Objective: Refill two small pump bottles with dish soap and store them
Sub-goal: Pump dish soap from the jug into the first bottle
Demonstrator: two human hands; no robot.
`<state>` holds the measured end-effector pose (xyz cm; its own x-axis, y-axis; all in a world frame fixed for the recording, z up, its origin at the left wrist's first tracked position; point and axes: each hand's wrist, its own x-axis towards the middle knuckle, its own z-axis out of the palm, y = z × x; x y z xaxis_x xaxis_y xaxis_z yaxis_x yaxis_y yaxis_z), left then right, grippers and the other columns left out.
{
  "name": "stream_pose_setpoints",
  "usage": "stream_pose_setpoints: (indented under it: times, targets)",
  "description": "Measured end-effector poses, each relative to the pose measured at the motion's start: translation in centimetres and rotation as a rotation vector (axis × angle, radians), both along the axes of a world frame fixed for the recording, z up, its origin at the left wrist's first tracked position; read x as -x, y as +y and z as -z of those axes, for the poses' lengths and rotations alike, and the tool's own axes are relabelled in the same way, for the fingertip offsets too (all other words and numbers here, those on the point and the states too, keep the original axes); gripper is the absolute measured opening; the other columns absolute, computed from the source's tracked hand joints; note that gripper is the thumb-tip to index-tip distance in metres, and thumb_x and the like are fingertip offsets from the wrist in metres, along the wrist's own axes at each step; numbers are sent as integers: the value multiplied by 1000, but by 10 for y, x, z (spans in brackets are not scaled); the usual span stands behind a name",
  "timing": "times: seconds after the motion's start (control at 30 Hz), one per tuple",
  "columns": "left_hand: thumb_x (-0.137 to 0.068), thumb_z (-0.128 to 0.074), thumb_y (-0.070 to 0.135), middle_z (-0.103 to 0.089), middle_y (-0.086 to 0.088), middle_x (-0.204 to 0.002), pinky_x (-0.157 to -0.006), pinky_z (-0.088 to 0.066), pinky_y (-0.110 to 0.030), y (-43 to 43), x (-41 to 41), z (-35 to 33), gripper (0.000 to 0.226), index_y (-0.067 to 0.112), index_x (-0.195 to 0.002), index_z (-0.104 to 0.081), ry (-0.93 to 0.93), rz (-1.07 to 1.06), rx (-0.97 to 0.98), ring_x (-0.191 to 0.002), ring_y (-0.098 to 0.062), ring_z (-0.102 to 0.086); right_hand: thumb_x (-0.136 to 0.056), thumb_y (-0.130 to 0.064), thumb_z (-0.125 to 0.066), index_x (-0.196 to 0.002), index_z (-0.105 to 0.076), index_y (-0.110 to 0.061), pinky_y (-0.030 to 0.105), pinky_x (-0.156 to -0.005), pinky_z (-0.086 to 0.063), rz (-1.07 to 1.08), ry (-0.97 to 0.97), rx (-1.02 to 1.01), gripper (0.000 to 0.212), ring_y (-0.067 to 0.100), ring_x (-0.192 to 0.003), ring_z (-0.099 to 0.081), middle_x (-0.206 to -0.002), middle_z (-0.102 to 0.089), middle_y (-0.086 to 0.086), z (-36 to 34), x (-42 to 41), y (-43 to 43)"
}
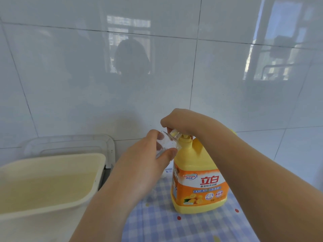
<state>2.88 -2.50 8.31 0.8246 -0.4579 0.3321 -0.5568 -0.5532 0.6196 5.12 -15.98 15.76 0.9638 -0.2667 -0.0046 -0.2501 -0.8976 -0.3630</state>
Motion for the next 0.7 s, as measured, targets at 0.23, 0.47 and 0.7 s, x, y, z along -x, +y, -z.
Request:
stream_pose_setpoints:
  times: [0.23, 0.47, 0.7]
  targets:
    - [-88, -49, 59, -64, 18, -109, -77, -48, -24, 1, 0, 0, 39, 37, -121, -45, -8, -15, 11, -97, -3, -62, -93, -10, -40, -80, -43, -17, 23, -47, -22, -38, -2, 16, 15, 14, -48, -21, -60, -26, 1, -2, 1, 1]
    - [-86, -49, 61, -61, 20, -109, -84, -53, -34, -1, 2, -2, 43, 40, -122, -44, -22, -29, 87, -96, -3, -64, -95, -10, -38, -121, -59, 9, 22, -47, -37, 12, 10, -90, 38, 25, -50, -46, -103, -67, 26, -6, -3, -1]
    - [-87, -48, 60, -62, 20, -110, -83, -55, -34, -2, 2, -2, 42, 39, -123, -44, -23, -32, 77, -97, -4, -63, -101, -18, -36, -111, -59, -2, 20, -46, -40, 15, 50, -70, 30, 21, -51, -44, -86, -54, 15, -9, -1, 0]
